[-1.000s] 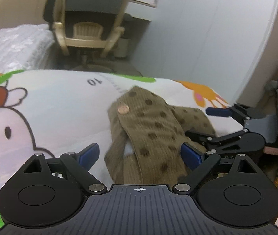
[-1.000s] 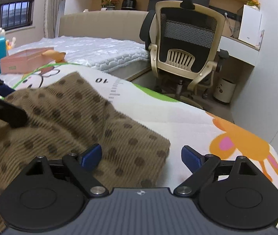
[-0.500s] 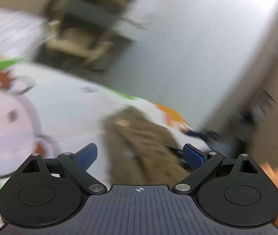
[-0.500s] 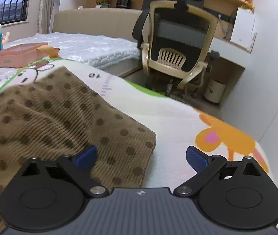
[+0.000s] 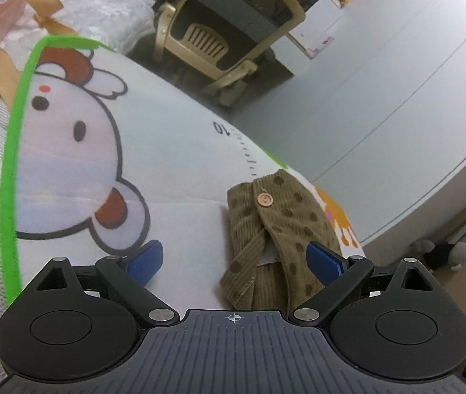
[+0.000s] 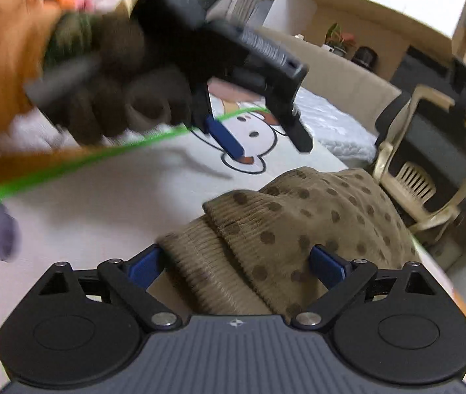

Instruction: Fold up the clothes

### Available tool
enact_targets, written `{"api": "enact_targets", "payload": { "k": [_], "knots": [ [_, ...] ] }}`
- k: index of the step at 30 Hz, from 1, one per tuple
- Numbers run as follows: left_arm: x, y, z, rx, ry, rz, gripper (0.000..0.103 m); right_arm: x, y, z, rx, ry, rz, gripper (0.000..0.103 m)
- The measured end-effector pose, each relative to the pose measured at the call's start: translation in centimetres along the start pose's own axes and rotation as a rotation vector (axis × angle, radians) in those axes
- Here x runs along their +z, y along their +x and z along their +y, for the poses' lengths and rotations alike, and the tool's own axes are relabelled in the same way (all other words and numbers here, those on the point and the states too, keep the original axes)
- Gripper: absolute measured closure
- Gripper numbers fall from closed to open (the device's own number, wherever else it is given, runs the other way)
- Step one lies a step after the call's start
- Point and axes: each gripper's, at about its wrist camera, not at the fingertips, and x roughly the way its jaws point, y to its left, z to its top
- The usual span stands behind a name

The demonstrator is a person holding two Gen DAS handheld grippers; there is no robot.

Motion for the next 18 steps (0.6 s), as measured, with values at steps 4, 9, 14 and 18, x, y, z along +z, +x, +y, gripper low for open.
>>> {"api": "enact_targets", "payload": {
  "k": [4,9,14,18],
  "knots": [
    [-0.1,-1.1,0.4,-0.034,-0.002,-0.013,0.006,0.2,0.4,-2.0,-0.045,0.083,-0.048,0.029],
    [0.1,1.4,0.4,-0.110,0.011,0.043,0.006,-1.2,-1.5,-7.4,-0.024,0.342,-0.082,0.031],
    [0.8,5.5,0.5,-0.184,-0.038,0.087,0.006,-2.5,-1.7,-9.5,0.009,0.450,-0.086,0.031],
    [1.4,7.9,0.8,-0.309,-0.056,0.139,0.005,-2.8,-1.6,-10.0,0.008,0.455,-0.094,0.031]
  ]
}}
